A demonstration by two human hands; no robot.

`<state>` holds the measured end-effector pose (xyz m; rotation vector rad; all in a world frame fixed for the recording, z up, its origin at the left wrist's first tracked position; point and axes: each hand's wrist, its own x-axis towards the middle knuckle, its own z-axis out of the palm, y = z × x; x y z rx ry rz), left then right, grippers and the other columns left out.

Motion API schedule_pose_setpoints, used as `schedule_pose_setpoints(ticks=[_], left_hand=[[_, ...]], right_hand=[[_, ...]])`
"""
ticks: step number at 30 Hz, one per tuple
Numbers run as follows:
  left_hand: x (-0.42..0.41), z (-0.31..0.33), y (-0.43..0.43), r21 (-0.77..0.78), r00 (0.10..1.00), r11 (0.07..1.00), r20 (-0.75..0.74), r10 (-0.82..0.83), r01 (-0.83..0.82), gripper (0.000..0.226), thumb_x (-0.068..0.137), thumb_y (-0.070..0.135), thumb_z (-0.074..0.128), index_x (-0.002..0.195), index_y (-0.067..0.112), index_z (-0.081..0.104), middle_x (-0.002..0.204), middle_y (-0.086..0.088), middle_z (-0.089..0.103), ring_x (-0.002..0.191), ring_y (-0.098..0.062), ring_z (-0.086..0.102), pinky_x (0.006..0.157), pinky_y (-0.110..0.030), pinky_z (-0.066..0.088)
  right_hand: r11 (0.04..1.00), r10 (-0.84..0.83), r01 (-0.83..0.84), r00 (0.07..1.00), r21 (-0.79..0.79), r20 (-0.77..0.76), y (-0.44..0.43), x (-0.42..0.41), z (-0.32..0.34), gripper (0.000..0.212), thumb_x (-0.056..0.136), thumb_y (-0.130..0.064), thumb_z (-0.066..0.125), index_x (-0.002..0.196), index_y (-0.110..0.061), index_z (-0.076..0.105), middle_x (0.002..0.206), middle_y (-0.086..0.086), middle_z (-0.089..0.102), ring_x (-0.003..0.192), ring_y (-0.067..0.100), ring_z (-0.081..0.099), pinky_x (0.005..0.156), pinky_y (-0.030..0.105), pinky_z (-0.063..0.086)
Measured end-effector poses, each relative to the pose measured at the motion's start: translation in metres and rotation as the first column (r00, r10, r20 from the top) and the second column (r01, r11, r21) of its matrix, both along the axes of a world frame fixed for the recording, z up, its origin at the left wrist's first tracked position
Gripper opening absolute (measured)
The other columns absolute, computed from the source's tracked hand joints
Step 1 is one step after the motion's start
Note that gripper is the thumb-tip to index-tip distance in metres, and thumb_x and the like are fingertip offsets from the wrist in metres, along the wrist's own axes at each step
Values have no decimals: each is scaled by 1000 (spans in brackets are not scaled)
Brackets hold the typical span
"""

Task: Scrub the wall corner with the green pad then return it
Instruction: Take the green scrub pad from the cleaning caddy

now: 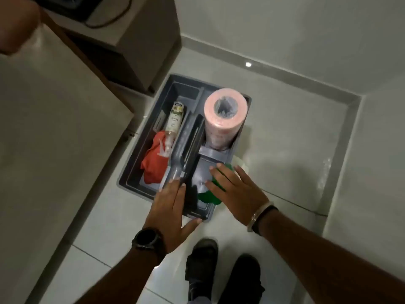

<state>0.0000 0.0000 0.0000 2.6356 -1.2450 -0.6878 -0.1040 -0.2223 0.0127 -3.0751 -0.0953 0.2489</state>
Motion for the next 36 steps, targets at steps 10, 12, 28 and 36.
schedule_pose_setpoints(ticks=[10, 12, 28, 36], left_hand=[[-1, -31, 0, 2, 979, 991, 154, -135, 136, 94, 91, 81, 39, 151, 9, 44, 159, -14, 43, 151, -32, 34, 120, -54, 21], [-2, -33, -1, -9, 975, 989, 170, -143, 147, 93, 91, 80, 38, 150, 8, 45, 158, -15, 45, 150, -33, 36, 119, -54, 23], [5, -11, -1, 93, 963, 971, 138, -233, 222, 91, 96, 77, 21, 148, 7, 47, 152, -17, 51, 149, -30, 34, 126, -45, 18], [-11, 49, -74, -86, 918, 918, 128, -375, 387, 84, 98, 71, 32, 142, 3, 53, 150, -17, 53, 146, -27, 31, 122, -33, 6]], right_hand=[[970, 198, -207, 977, -129, -81, -7, 34, -23, 27, 81, -29, 73, 106, -21, 68, 116, 6, 67, 121, 34, 52, 112, 59, 22], [964, 224, -235, 970, -125, -92, -7, 35, -27, 18, 82, -27, 71, 99, -21, 69, 101, 3, 69, 109, 31, 57, 112, 58, 21], [928, 372, -372, 928, 25, -5, -47, 10, 34, 23, 81, -17, 71, 103, -13, 66, 99, 6, 70, 88, 26, 65, 84, 39, 53], [976, -68, 76, 997, 203, -45, -135, -73, 97, 23, 79, -12, 71, 95, -10, 55, 93, 11, 65, 81, 29, 65, 68, 40, 57]])
